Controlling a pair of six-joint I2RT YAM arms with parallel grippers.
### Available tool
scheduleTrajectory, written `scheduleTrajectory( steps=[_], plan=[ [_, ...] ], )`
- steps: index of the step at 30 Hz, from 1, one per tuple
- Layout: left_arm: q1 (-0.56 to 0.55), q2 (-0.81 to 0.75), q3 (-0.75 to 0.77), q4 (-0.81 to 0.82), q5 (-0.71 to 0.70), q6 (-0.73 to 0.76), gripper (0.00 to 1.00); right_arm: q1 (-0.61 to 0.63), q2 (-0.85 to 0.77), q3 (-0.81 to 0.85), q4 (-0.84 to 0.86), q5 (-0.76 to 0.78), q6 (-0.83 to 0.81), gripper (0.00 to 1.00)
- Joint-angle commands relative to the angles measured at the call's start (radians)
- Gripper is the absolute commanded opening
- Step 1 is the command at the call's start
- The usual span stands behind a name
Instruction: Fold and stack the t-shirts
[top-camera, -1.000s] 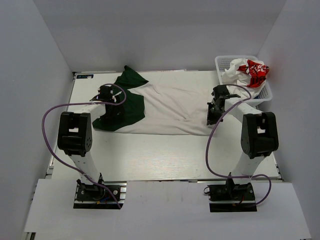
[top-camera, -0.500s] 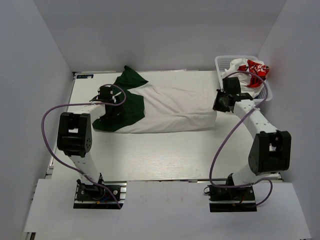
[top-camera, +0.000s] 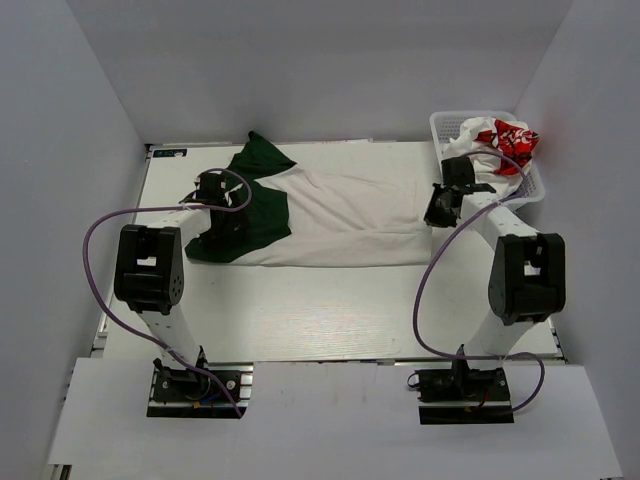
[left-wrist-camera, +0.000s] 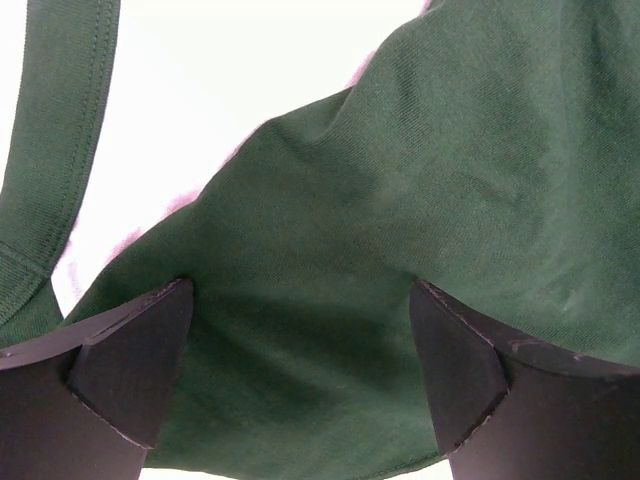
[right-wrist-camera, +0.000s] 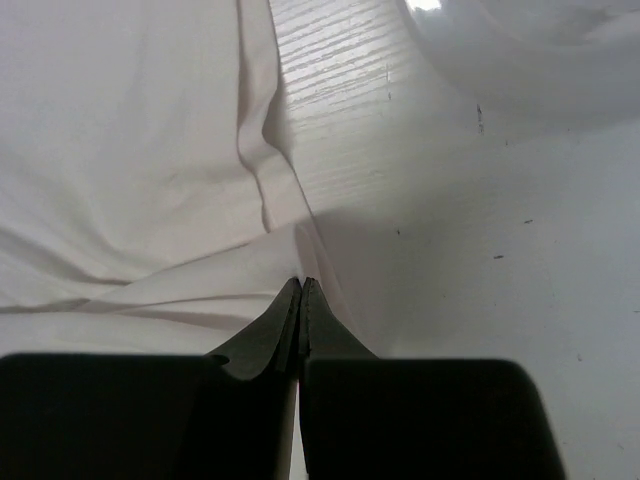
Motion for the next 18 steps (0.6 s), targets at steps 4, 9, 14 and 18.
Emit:
scheduleTrajectory(
  steps=[4,9,14,18],
  plan=[
    [0.009,-0.009,-0.034,-0.070,-0.022,-0.032,1.00,-0.011,0.148,0.198,-0.073,0.103,0.017,0.00],
    [0.009,0.000,-0.025,-0.079,-0.022,-0.043,1.00,-0.002,0.251,0.298,-0.154,0.121,0.009,0.40],
    [0.009,-0.032,-0.016,-0.070,0.000,-0.052,1.00,0.037,0.158,0.243,-0.128,0.070,-0.035,0.90],
    [0.009,-0.032,-0.016,-0.059,0.009,-0.070,1.00,0.084,0.050,0.165,-0.050,-0.060,-0.055,0.90]
  ],
)
